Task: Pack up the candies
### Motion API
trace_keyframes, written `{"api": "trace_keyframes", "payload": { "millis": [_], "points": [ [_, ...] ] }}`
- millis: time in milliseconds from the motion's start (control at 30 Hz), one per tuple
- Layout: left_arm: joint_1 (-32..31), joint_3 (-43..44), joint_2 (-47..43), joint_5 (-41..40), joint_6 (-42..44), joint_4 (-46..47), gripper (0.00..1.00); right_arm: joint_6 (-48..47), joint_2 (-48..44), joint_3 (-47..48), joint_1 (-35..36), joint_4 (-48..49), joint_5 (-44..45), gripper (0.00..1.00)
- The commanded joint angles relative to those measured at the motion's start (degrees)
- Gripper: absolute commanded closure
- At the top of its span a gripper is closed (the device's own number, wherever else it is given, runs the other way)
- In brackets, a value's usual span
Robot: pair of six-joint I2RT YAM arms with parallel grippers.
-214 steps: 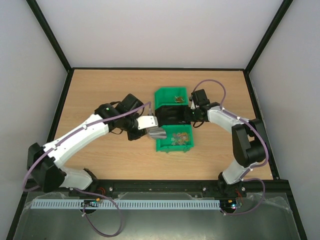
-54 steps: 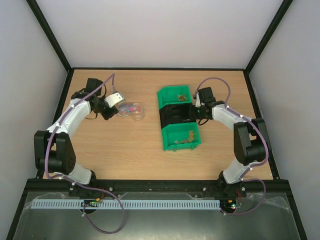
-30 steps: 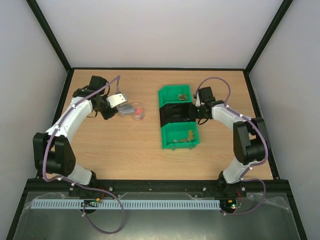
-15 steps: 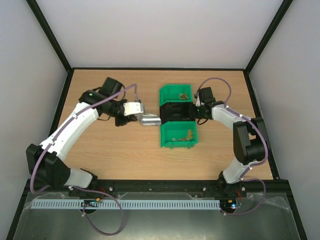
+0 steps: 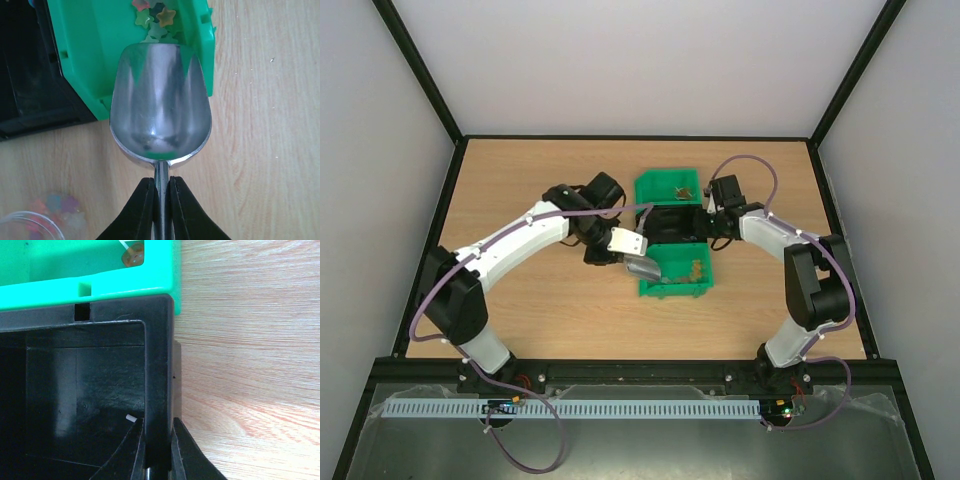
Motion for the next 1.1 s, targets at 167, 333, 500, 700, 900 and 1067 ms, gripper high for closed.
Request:
{"api": "trace_keyframes", "payload": {
  "millis": [167,333,500,700,900,1067],
  "points": [
    [-4.88,3.11,5.48,-8.88,4.5,0.58,0.98,1.62,-1.27,-0.88,1.76,0.86,3.76,0.99],
    [-7.35,4.12,8.86,-11.05,4.8,0.19,0.98,3.16,-0.7,0.05,2.09,0.12,4.99,0.99],
    [-7.79,4.86,12.88,-9.04,3.37,0.42,0.98,4.79,0.0,0.21,2.24,-0.39,4.79,0.99],
    [-8.28,5.38,16.91,-5.74,-0.22,3.14,0.98,6.03,0.73,0.39,2.36,-0.51,4.8,0.99],
    [-8.63,4.82,20.14,-1.98,-4.81,7.16,0.98,6.95,1.16,0.45,2.54,-0.41,4.81,0.99],
    [-8.12,0.5,20.22,3.37,-9.11,14.0,0.98,7.51,1.38,0.11,2.61,-0.12,4.33,0.99]
  ]
}}
